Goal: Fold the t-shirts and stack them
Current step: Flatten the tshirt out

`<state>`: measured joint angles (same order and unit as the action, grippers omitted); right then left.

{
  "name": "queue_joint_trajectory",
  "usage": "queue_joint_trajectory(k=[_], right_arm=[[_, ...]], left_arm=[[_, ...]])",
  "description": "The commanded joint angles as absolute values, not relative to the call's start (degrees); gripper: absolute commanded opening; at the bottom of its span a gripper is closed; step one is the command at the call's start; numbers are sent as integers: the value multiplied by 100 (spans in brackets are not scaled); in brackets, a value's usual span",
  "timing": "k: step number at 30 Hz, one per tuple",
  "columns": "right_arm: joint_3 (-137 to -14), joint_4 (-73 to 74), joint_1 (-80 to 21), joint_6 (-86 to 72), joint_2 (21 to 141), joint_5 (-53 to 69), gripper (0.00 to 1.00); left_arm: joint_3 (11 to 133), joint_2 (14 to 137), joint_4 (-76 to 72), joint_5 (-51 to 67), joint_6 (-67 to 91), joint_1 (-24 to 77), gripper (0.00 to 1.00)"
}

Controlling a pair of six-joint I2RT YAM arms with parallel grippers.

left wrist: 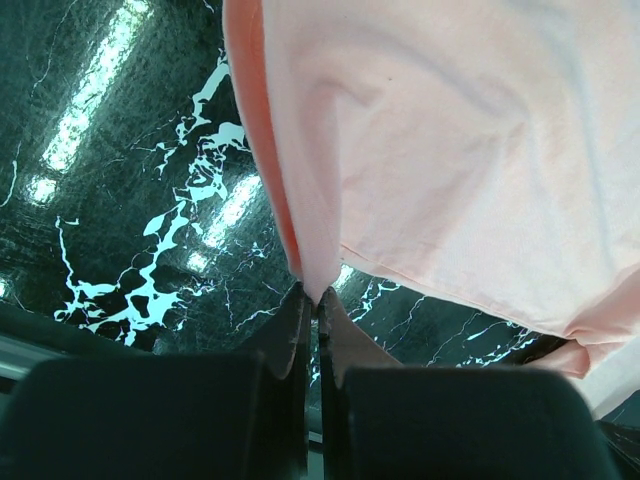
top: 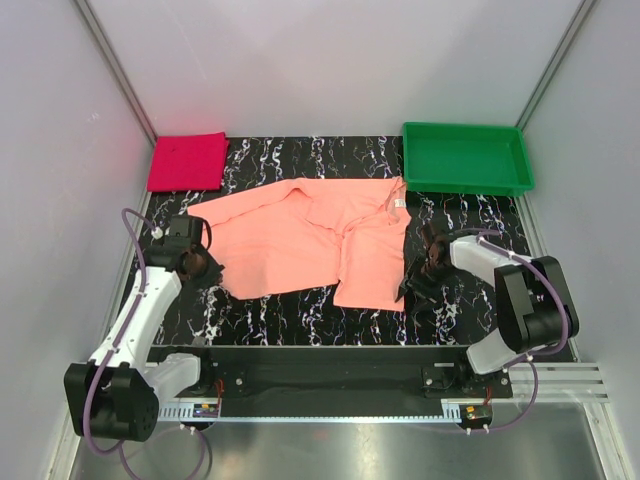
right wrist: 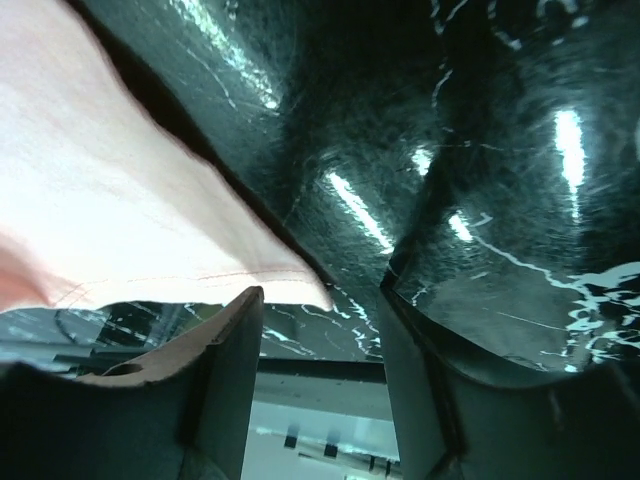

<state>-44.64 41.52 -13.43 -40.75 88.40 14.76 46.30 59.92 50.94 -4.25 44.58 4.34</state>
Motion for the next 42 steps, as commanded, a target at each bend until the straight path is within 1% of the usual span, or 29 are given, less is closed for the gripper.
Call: queue_joint_trajectory(k=[1,6,12,13,16,17,20,23,24,26,29,34,36,41,42], right_arm=[[-4456,3832,-1336,-4236,9017,1565,56],[-4412,3666,-1336,-4315,9105,1494,55],[-4430,3490,-1345,-4377,9395,1433,45],[-4438,3454,-1336,-4377,9465,1424,42],[-4465,3401,-1345,-4403,9606,1354,40],[-4482,3393,-1345,-4395,9650,1354,36],[-4544,3410,-1345,-4368,9764,1301,32],[-4605,3454,-1388,-4333,9738,1204,19],[-4675,3524,-1389,-4316,9721,1187,9],[-4754,3586,-1397,-4263,9677,1160,0],[-4974,3858,-1389,-4123,9432,1029,0],[-5527,4087,-1397,-3754,8377,932,0],[-6001,4166,-1397,-3569,8096,1001,0],[-7231,4052,-1389,-3349,7901,1178,0],[-7686,3991,-1389,-3357,7927,1099,0]], left_arm=[[4711,5889,5036,-325,4386,413,0],[4676,5880,4975,-316,4403,413,0],[4667,5897,4957,-308,4421,413,0],[4676,5889,4957,-308,4430,413,0],[4702,5889,4974,-316,4438,413,0],[4711,5880,4975,-316,4430,413,0],[4737,5880,4975,-334,4430,413,0],[4746,5889,4975,-351,4412,413,0],[4737,5889,4966,-352,4412,413,0],[4746,5897,4975,-352,4403,413,0],[4842,5880,5001,-387,4368,413,0],[5220,5792,5220,-597,4210,413,0],[5535,5783,5308,-737,4140,413,0],[6326,5853,5370,-852,3938,413,0],[6493,5941,5379,-905,3833,413,0]])
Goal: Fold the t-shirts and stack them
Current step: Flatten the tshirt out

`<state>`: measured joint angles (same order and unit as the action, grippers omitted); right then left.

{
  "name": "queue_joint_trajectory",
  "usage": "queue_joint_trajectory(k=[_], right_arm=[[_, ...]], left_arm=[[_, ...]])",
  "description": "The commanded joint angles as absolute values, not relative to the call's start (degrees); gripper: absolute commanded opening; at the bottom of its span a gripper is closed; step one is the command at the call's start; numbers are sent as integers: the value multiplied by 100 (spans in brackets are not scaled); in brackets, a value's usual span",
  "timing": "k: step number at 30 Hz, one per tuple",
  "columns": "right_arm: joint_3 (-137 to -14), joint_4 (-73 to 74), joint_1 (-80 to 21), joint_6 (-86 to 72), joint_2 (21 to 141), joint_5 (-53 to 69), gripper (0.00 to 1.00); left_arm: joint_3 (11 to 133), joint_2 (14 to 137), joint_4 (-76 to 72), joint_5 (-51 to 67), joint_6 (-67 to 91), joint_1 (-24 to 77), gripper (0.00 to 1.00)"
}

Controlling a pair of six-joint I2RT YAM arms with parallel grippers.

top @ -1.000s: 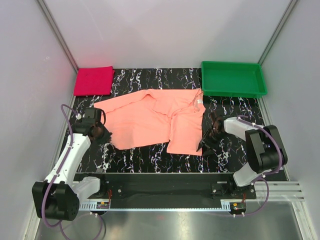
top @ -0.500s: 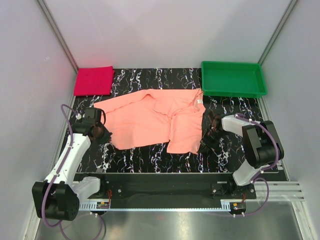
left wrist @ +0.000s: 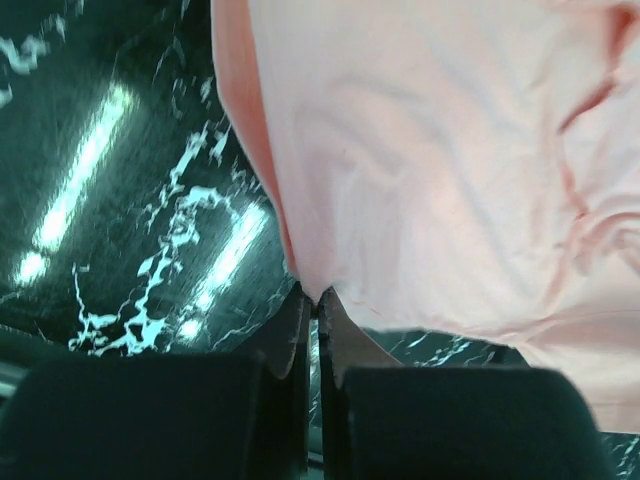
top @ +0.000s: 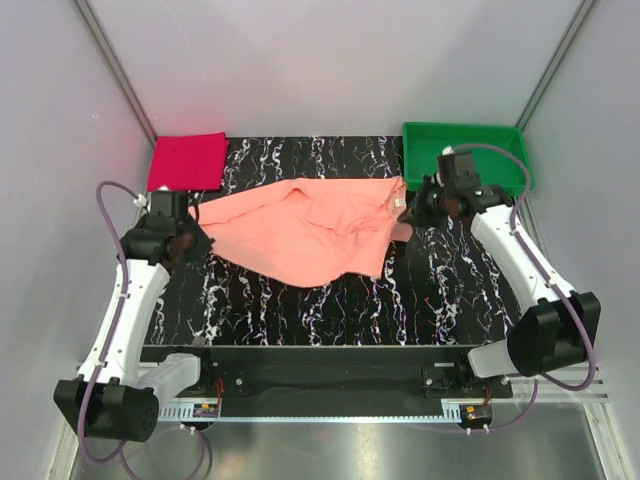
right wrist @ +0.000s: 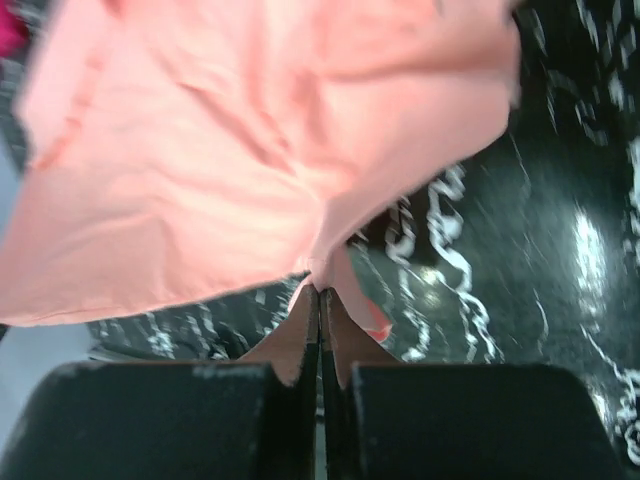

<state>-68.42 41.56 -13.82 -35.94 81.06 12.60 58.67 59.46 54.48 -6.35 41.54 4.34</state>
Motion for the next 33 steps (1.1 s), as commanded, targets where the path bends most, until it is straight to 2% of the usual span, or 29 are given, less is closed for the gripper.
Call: queue_joint_trajectory(k=[1,7,11,18,26,33], right_arm=[[-7951,3990,-1371,-3375,7980,1046,0],[-10113,3867,-1292,-3410,8419,686,0],[-11510,4025,-1204,-3296,8622,396,0],[-12498,4157,-1178,-3199,8306,404,0],[-12761,4543,-1186,-3015,7007,738,0],[-13086,5044,-1178,-3304,6144,1054,0]], left_arm=[[6834,6002,5362,-905,3771,413,0],[8382,6547,5432,-1221,3191,413,0],[9856,6828,5519,-1415,2892,387,0],[11467,6856,5581,-1222,2514,387,0],[11698,5583,5335,-1002,2233,562,0],[11356,4325,5291,-608,2267,677,0]])
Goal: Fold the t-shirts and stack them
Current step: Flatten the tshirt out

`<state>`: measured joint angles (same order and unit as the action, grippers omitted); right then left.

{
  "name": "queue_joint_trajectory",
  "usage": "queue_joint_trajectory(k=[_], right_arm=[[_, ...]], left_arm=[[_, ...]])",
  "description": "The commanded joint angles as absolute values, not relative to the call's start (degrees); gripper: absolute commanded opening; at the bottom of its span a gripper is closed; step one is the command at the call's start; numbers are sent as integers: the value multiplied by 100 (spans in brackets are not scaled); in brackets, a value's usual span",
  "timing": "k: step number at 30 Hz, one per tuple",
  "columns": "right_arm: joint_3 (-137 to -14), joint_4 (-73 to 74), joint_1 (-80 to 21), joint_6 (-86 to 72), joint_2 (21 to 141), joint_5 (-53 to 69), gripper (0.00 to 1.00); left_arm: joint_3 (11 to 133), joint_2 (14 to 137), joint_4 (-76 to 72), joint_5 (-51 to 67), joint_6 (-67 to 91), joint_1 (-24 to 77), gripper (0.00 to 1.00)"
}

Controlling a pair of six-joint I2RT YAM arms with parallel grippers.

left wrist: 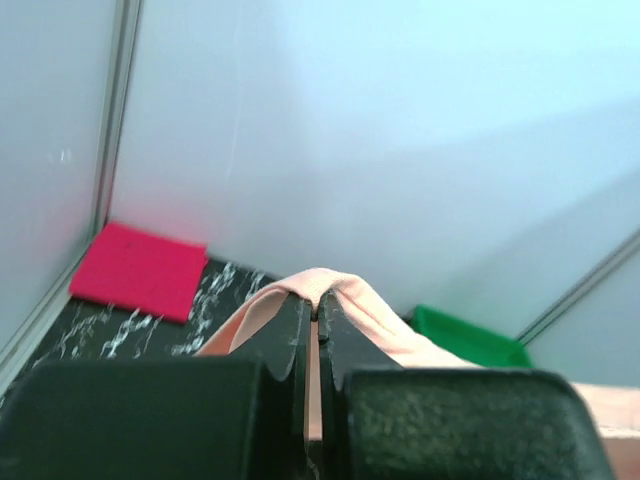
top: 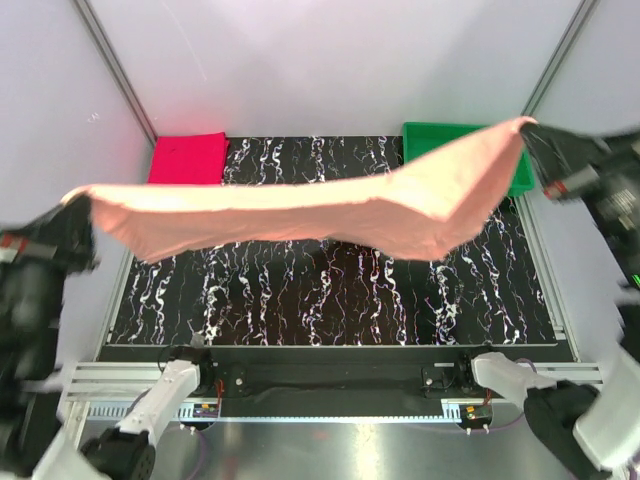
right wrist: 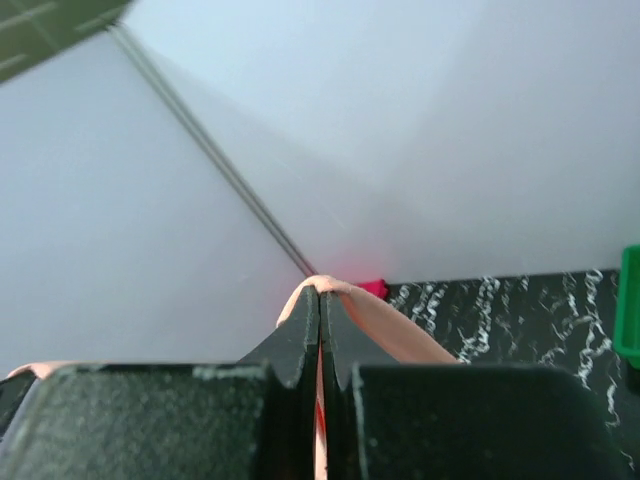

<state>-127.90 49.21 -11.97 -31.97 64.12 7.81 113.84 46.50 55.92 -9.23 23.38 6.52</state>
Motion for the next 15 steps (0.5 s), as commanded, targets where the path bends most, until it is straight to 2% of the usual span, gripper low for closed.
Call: queue_joint_trajectory(k=[1,6,9,12,15], right_arm=[[-13235,5088,-1178,-3418,6100,1116,0],[-13746,5256,-1178,-3463,6108,1143,0],[-13203,4756,-1178,-3515,6170,1160,0],[-12823,4255,-1186,-3586,6564,1187,0],[-12876,4078,-1178,-3542,7083,1186,0]], left_arm=[[11364,4150,5308,-563,2311,685,0],[11724,4025,5632,-650,2338,686,0],[11480,4244,5721,-572,2513,686,0],[11320,4805,6045,-597,2777,694,0],[11907,5763,6810,-572,2927,694,0]])
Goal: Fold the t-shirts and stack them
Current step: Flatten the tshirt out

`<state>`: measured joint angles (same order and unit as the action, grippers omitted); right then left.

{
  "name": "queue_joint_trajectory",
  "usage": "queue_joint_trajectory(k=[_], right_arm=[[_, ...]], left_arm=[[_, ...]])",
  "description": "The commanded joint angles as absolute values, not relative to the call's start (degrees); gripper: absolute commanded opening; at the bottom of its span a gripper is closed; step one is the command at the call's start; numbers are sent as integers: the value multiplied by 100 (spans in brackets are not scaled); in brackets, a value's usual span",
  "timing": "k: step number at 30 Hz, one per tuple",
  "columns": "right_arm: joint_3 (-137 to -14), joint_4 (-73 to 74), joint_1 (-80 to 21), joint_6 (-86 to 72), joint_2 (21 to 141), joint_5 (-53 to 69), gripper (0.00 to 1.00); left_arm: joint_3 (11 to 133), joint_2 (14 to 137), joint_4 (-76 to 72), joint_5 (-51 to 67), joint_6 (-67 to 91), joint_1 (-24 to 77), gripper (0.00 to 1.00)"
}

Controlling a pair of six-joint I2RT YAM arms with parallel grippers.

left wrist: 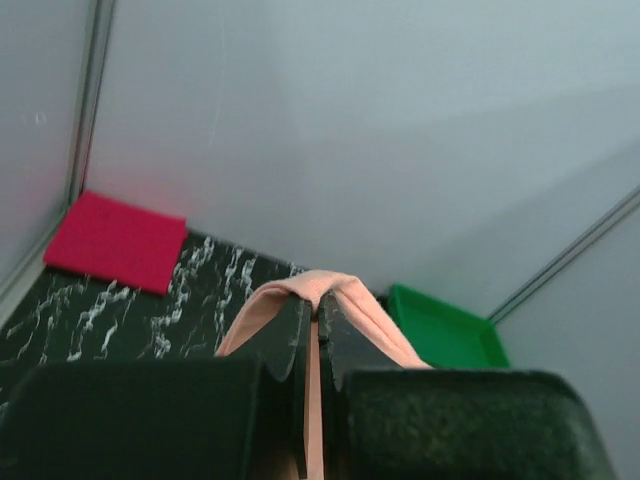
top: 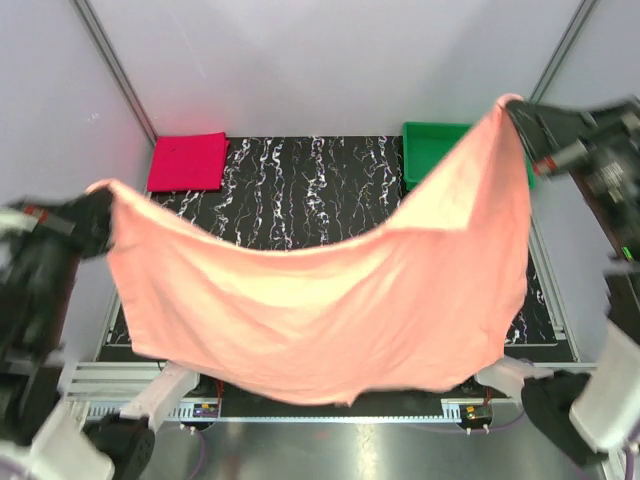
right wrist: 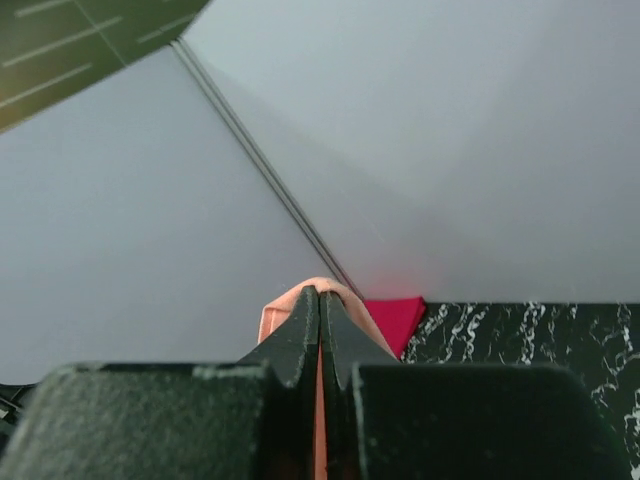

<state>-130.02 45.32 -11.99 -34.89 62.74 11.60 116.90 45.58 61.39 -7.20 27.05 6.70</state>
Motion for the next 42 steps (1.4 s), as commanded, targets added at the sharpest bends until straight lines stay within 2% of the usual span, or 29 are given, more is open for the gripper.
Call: queue_joint_trajectory(k=[1,7,14,25,33,38,42], right_arm=[[-12963,4096,-1178,-3542,7214,1195,0],[-13324,4166,-1178,-3507,7681,1257,0],[-13974,4542,-1169,-3305,7822,1055,0],[-14291,5167,-1178,-3340,7006,1045,0],[-14835,5546,-1178,-3980,6820,1424,0],[-14661,4827,-1187,-4210,7171,1626,0],[-13505,3843,-1178,-4140,7532,1652,0]], left_arm=[[12161,6105,6864,-441,2909,694,0],[12331,6249,6671,-263,2962,686,0],[12358,5933,6566,-1018,2795,686,0],[12252,4915,6477,-879,2514,694,0],[13069,4667,6838,-905,2601,738,0],[12597,4720,6408,-1098,2751,765,0],[11771,4991,6223,-1607,2962,765,0]])
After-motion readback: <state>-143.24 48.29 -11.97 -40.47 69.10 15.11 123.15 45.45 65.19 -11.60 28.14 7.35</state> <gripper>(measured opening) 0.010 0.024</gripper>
